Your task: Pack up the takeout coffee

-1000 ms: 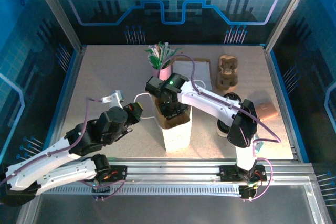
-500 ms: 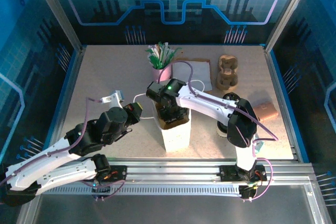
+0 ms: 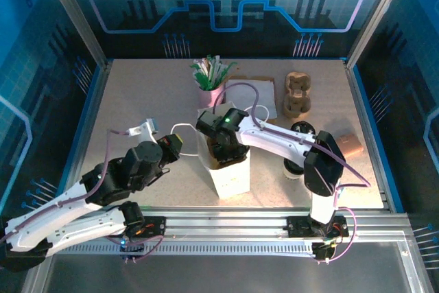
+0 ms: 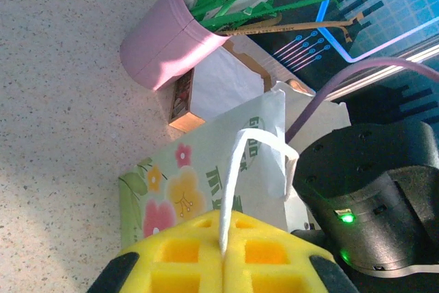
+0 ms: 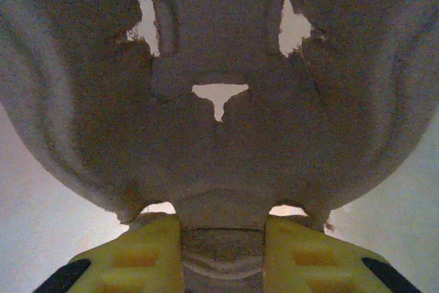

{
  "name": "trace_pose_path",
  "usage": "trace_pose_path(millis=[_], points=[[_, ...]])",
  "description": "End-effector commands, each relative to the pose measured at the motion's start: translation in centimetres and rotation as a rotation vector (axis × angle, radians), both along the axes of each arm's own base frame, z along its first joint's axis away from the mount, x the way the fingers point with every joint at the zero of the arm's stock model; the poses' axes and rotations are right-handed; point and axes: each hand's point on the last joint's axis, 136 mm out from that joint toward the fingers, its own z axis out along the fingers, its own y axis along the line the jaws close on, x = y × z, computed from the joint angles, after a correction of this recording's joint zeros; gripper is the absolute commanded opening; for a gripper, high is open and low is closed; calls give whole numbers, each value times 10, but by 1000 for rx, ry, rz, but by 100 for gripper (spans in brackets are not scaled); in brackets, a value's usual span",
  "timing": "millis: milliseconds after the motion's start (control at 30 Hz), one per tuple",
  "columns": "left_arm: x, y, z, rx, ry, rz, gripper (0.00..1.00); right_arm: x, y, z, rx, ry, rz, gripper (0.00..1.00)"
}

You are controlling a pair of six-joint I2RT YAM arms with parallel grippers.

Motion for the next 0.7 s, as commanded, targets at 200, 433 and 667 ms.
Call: trace_pose_path(millis=[200, 433, 667], points=[[-1, 6, 4, 0, -7, 21, 0, 5, -12, -10, -23, -4, -76, 30], [-2, 2, 8, -11, -16, 4, 0, 2, -14, -22, -25, 35, -87, 30], [-1, -3, 11, 2, -22, -14, 0, -2, -17, -32, -28, 57, -92, 30]])
